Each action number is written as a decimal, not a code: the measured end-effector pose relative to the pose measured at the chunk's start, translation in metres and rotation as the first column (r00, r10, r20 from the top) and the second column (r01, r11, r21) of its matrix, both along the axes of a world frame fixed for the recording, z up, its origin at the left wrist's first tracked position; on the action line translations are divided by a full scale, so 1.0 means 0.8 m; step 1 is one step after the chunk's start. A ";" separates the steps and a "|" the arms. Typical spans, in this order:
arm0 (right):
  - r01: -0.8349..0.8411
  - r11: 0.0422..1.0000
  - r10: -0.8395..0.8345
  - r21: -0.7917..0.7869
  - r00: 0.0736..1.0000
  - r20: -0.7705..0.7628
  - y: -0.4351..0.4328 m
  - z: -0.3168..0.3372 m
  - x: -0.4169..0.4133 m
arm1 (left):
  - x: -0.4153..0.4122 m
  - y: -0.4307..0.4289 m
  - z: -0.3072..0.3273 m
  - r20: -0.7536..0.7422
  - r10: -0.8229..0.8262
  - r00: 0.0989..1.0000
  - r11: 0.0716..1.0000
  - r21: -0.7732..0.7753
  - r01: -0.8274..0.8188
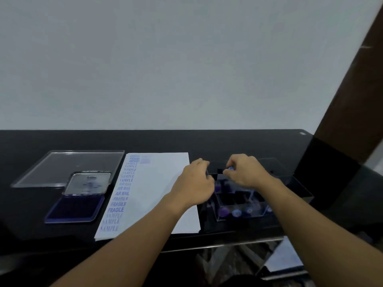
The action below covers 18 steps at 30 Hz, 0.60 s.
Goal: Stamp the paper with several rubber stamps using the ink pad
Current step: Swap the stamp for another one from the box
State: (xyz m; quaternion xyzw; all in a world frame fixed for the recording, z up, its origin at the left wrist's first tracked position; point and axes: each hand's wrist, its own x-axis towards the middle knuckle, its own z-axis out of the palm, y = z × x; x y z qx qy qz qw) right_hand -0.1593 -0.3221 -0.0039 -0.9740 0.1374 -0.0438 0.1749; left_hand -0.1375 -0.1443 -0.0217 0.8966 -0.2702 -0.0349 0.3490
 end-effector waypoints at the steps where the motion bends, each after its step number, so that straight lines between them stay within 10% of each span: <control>1: 0.005 1.000 -0.005 -0.006 1.000 0.007 0.001 -0.005 0.001 | -0.001 -0.004 -0.005 0.007 -0.006 1.000 1.000 0.013 0.006; 10: -0.053 0.999 0.053 -0.003 0.997 -0.054 0.002 -0.004 0.001 | -0.001 -0.015 -0.031 0.046 0.023 0.999 0.999 0.024 -0.024; 18: 0.011 0.993 -0.033 0.117 0.982 0.188 -0.063 0.022 -0.021 | 0.000 -0.051 -0.002 0.168 -0.015 0.986 1.000 0.029 0.010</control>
